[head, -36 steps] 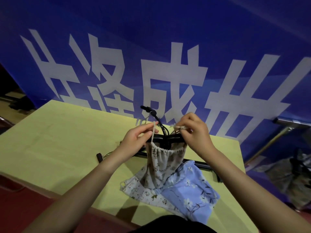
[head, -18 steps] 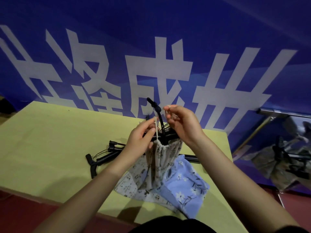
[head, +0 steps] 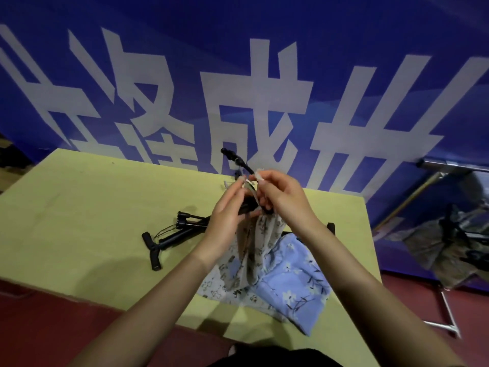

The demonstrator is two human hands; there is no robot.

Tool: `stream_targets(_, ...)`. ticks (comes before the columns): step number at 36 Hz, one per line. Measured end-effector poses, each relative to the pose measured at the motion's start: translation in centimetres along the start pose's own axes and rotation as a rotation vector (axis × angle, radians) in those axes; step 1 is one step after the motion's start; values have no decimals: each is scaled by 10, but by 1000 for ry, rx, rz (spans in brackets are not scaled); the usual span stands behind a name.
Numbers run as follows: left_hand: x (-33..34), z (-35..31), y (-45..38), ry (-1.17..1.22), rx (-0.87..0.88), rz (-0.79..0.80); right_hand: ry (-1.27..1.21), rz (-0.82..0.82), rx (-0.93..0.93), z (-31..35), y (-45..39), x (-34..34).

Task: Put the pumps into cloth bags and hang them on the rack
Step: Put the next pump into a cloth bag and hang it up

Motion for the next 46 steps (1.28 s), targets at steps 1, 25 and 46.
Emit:
stream_targets(1,0,-4,0,-55,28,-7,51,-10,-22,-2,2,-4)
stream_targets(25,163,-3,-29,-455,232,91,-501,9,74,-5,48,-173)
stream_targets(46,330,59,12,-334,79,372,-1297,-70,91,4,103,-306)
Point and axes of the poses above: each hand's wrist, its own y-axis away from the middle knuckle, its own x-axis out of the palm, z = x × y, the point moved 5 cm from there along -y, towards the middle knuckle, and after that the axes turned 15 degrees about -x, right-handed, at the moved point
